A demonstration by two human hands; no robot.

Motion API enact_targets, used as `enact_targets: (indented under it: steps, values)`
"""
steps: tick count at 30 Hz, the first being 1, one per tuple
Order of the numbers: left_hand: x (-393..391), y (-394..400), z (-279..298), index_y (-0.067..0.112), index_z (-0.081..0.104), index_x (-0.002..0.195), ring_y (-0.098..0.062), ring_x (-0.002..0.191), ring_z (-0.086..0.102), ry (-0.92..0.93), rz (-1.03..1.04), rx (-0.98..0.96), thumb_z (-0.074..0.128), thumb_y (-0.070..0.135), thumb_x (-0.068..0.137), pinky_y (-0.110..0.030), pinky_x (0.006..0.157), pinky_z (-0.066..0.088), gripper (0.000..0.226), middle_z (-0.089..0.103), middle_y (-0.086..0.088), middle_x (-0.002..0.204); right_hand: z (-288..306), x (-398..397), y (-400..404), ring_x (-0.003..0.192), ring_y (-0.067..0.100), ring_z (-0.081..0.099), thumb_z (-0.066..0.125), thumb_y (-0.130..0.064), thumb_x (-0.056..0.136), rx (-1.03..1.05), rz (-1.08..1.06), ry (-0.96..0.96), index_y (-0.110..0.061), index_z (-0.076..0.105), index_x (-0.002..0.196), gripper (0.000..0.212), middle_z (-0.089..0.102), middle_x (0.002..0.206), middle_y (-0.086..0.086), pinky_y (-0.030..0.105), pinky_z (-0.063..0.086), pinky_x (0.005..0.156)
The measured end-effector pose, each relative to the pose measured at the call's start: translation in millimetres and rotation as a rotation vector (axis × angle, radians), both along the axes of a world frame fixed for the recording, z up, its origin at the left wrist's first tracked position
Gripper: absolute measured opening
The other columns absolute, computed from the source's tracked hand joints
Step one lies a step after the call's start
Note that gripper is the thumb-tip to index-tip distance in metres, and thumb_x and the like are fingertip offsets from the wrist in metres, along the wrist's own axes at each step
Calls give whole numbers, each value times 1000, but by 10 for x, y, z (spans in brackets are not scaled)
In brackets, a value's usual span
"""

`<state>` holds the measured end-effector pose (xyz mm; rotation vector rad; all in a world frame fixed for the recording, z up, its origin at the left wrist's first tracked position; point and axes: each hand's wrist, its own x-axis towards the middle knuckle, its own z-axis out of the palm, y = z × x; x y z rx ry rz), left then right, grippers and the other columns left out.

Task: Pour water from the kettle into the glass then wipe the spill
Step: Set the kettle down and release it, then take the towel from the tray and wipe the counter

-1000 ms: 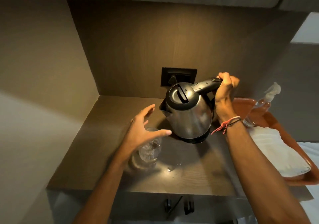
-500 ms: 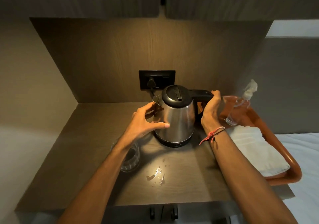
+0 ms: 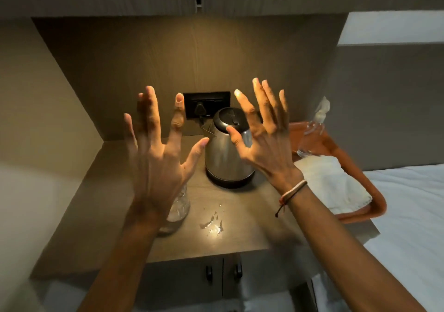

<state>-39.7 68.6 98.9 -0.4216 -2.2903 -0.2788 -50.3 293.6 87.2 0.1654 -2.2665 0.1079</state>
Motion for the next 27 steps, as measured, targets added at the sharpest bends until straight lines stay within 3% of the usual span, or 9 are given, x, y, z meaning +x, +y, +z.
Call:
enact_targets:
  steps: [7, 11, 14, 17, 19, 21, 23, 25, 27]
  values:
    - [388, 367, 95, 21, 18, 163, -43, 157, 16, 10, -35, -7, 35, 63, 103, -64, 126, 12, 75, 16, -30, 167, 91, 596, 352, 159, 40, 16, 49, -58, 100, 4, -106, -51, -21, 30, 160, 73, 21, 169, 24, 64, 12, 130]
    - [520, 966, -37, 19, 21, 162, -41, 155, 26, -58, -186, 93, 33, 60, 104, -60, 121, 30, 73, 20, -28, 167, -69, 891, 1083, 160, 38, 9, 49, -57, 99, -103, -213, -98, -22, 22, 162, 77, 14, 172, 21, 63, 9, 130]
    - [574, 1576, -242, 24, 24, 162, -29, 149, 39, -303, -392, 286, 43, 56, 102, -43, 111, 44, 71, 28, -18, 166, -236, 1050, 1661, 159, 34, 19, 48, -56, 99, -227, -282, -111, -23, 28, 160, 73, 24, 170, 18, 60, 13, 130]
    - [459, 2133, -565, 28, 33, 156, -20, 124, 55, -666, -485, 380, 51, 47, 102, -29, 98, 43, 60, 49, -4, 142, -424, 1071, 2077, 141, 35, 48, 54, -52, 101, -559, -306, -352, -23, 35, 154, 63, 49, 154, 15, 57, 44, 115]
    - [317, 2464, -794, 30, 39, 151, -29, 125, 55, -858, -475, 330, 50, 47, 99, -35, 98, 43, 56, 56, -4, 134, -529, 1014, 2308, 128, 36, 58, 56, -57, 99, -778, -300, -647, -23, 41, 146, 60, 59, 142, 15, 50, 50, 102]
    - [239, 2714, -983, 29, 35, 155, -32, 142, 44, -1026, -423, 317, 49, 47, 96, -41, 113, 37, 63, 52, -6, 150, -661, 946, 2437, 114, 29, 64, 62, -63, 94, -915, -210, -872, -25, 53, 137, 58, 68, 132, 9, 39, 54, 90]
    - [236, 2900, -1091, 26, 31, 159, -30, 150, 35, -1116, -376, 358, 53, 38, 100, -42, 122, 30, 63, 45, -4, 158, -771, 891, 2470, 106, 21, 63, 71, -61, 87, -1000, -121, -953, -26, 60, 131, 57, 70, 128, 3, 29, 52, 82]
    - [254, 2996, -1141, 26, 28, 160, -31, 151, 34, -1150, -325, 416, 57, 38, 99, -48, 124, 30, 69, 43, -3, 161, -898, 818, 2482, 110, 20, 63, 76, -66, 80, -1073, -89, -978, -31, 58, 133, 66, 68, 129, -2, 33, 54, 91]
    - [246, 2994, -1151, 26, 36, 157, -29, 146, 42, -1159, -347, 595, 66, 39, 90, -52, 120, 37, 75, 48, -3, 157, -943, 799, 2481, 107, 19, 66, 80, -61, 79, -1199, -46, -972, -33, 60, 122, 55, 70, 123, -4, 35, 56, 91]
